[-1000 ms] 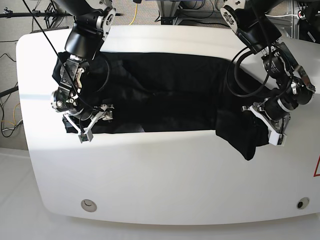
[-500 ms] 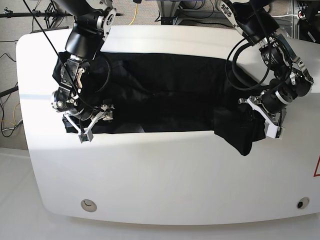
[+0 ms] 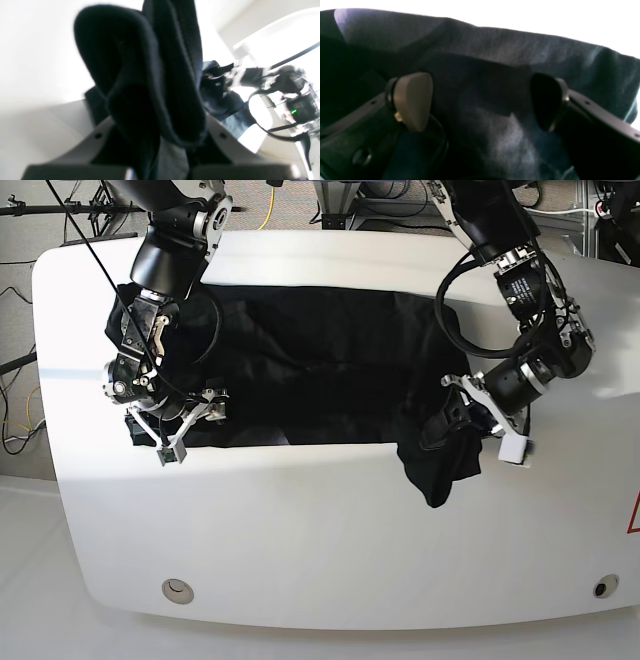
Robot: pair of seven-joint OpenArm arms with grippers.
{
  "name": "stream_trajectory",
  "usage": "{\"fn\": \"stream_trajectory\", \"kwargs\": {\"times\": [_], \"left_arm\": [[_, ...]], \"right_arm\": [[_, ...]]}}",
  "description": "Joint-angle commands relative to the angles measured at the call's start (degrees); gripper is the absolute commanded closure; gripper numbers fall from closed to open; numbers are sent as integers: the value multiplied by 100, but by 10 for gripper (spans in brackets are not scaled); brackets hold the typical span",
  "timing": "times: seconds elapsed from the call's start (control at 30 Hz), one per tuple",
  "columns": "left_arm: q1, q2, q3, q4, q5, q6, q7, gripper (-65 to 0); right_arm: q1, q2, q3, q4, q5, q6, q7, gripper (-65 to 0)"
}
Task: Fold the T-shirt properly
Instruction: 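Lift the strip end with the left gripper and carry it toward the right gripper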
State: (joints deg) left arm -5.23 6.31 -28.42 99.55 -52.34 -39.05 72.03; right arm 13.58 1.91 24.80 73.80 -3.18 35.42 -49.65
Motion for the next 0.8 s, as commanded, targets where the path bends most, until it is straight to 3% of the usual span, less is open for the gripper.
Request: {"fn": "stream_trajectory", "kwargs": {"times": [0.0,0.47,0.77], "left_arm": [[-184,77,183,89,-19,-3,-192,0],[-123,269,1001,45,508,32,-544,0],[0,269,1264,-711,596,41,-869,0]], "right_arm": [[-97,-29,-5,-44,-47,23,-393,-591],[-150,-29,-5,-44,-56,23,-393,-591],[-141,-29,-5,-44,-29,23,-393,-591]]}}
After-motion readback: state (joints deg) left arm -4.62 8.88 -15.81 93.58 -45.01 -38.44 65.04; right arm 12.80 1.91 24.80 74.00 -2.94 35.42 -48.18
